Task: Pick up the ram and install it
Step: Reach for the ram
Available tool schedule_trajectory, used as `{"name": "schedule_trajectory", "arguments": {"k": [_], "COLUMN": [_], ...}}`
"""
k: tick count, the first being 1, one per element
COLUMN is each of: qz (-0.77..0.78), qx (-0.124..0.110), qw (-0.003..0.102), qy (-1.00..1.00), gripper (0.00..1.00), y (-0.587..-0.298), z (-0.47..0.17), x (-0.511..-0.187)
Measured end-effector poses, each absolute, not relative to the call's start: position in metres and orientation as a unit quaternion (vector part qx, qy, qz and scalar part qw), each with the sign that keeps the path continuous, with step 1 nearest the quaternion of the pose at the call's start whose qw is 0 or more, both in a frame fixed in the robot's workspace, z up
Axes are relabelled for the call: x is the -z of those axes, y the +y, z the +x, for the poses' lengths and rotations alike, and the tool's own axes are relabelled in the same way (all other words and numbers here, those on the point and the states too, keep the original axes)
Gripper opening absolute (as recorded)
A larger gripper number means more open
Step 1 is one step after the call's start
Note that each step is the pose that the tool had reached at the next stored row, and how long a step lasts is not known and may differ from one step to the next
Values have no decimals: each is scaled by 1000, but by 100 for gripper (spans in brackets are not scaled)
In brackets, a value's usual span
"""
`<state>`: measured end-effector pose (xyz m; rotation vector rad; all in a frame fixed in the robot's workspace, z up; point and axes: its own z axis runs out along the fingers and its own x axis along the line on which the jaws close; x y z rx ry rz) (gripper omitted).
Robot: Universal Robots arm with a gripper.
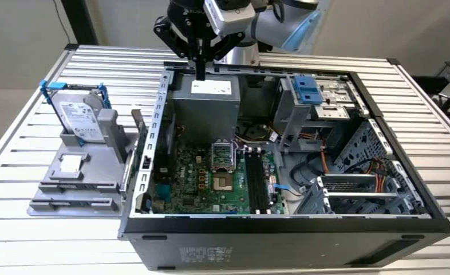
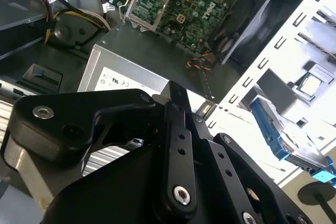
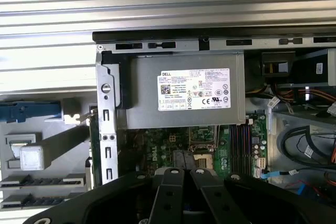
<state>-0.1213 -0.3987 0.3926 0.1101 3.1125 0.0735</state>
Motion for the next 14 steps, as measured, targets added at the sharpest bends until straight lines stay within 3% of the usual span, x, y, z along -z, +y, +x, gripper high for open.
{"name": "schedule_trajectory", "arguments": {"k": [14], "qz": [35], "qx": [-24], "qw": [13], "qy": [999], "gripper": [0], "y": [-399], "z": [-140], "x": [-393]}}
